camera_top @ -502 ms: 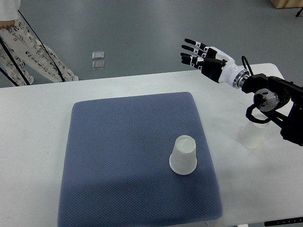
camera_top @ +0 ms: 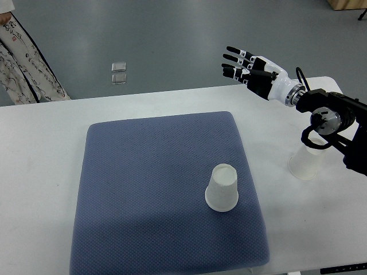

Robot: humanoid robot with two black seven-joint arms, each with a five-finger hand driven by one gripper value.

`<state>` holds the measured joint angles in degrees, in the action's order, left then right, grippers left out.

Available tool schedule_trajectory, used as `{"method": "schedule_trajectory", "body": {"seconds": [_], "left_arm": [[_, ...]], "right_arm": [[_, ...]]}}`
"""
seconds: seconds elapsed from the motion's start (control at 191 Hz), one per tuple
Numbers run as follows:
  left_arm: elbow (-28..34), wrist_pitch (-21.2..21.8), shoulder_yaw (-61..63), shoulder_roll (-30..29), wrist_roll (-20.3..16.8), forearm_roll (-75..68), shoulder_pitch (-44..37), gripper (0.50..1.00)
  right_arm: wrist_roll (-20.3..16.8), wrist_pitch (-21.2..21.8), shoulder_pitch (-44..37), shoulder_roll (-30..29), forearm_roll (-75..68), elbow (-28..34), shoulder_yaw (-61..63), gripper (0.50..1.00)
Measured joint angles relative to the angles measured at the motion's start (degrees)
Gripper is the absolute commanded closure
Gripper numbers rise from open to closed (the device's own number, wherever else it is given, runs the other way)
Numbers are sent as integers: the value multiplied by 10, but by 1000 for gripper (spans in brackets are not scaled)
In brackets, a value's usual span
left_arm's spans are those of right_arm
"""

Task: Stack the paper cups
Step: 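Move the right hand down toward the white cup beside the pad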

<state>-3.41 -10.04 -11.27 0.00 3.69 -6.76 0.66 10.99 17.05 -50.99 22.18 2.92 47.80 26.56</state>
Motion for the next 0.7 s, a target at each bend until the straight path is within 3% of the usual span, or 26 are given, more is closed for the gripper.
{"method": "schedule_trajectory", "body": {"seconds": [0.335, 0.701], "left_arm": [[-1, 0, 0, 0, 0, 0, 0, 500], [-2, 0, -1, 0, 0, 0, 0, 500]], "right_arm": [[0, 21, -2, 67, 14, 1, -13, 574], [-2, 42, -7, 149, 218, 16, -17, 574]]}}
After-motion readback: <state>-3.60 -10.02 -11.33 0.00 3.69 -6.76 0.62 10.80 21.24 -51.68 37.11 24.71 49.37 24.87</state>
